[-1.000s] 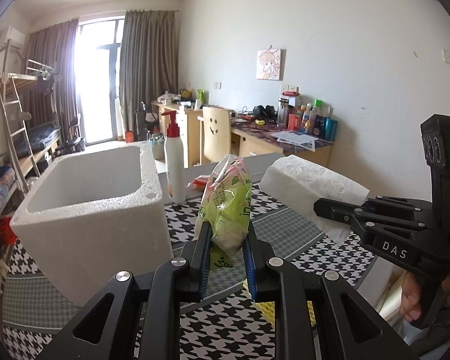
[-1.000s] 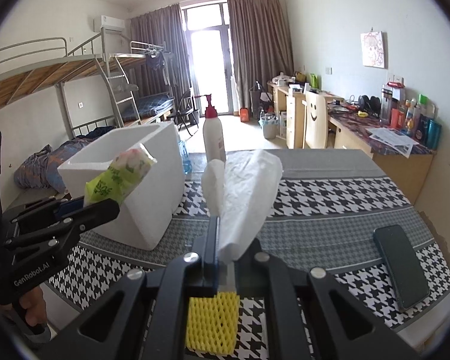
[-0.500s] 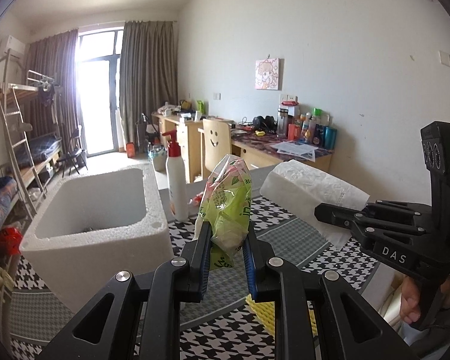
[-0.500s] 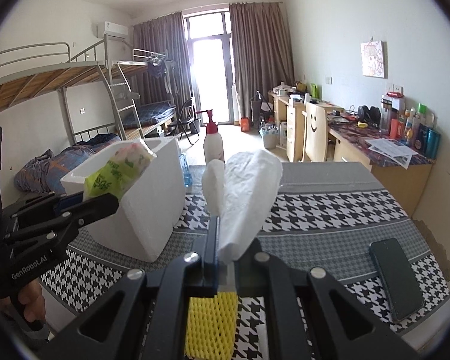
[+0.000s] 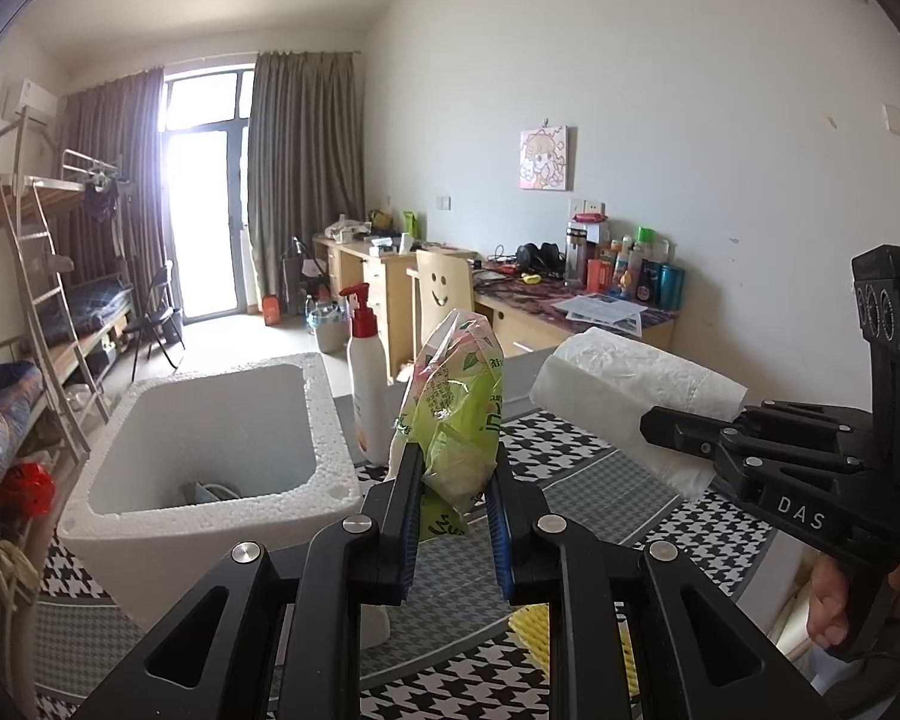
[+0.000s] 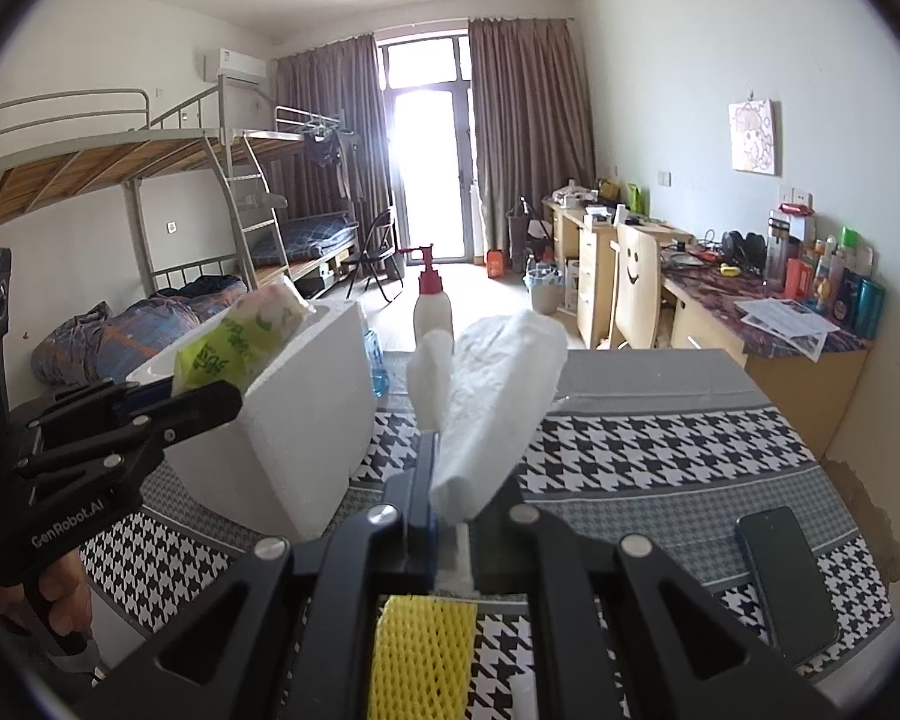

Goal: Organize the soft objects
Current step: 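Carry the green bag with the left tool while the right tool carries the tissue to the foam box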

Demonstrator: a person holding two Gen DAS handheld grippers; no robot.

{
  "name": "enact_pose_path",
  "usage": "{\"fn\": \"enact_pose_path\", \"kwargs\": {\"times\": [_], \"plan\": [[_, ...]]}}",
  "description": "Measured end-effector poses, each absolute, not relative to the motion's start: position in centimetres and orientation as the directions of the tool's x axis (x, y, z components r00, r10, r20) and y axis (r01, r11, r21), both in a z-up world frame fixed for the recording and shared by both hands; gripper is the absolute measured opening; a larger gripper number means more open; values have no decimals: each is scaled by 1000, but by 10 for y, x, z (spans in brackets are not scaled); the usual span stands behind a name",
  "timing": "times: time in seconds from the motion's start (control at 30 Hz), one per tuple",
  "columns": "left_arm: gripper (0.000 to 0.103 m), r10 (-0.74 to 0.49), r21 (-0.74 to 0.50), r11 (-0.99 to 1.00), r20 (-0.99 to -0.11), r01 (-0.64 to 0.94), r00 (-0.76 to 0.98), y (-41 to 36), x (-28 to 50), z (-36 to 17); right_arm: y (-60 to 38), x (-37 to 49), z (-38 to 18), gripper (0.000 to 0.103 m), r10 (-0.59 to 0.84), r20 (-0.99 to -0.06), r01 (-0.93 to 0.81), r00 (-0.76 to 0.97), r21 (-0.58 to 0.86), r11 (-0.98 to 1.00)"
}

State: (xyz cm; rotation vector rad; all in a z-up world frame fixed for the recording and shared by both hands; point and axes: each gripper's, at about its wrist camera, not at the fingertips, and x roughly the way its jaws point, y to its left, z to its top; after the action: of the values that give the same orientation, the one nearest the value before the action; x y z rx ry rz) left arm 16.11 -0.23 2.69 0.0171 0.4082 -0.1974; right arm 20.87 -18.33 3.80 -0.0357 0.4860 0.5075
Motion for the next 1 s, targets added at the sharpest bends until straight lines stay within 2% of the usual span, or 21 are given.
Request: {"fn": "enact_pose_path", "kwargs": {"times": [0.57,1.0], "plan": [[21,-128,-26,992,-351,127,927,16,163,38,-164,217,47,10,493,-435,-520,754,65,852],[21,-38,-22,999,-338,33,940,42,162,45,-142,221,57,10,547,-416,-572,727,76,817]]}}
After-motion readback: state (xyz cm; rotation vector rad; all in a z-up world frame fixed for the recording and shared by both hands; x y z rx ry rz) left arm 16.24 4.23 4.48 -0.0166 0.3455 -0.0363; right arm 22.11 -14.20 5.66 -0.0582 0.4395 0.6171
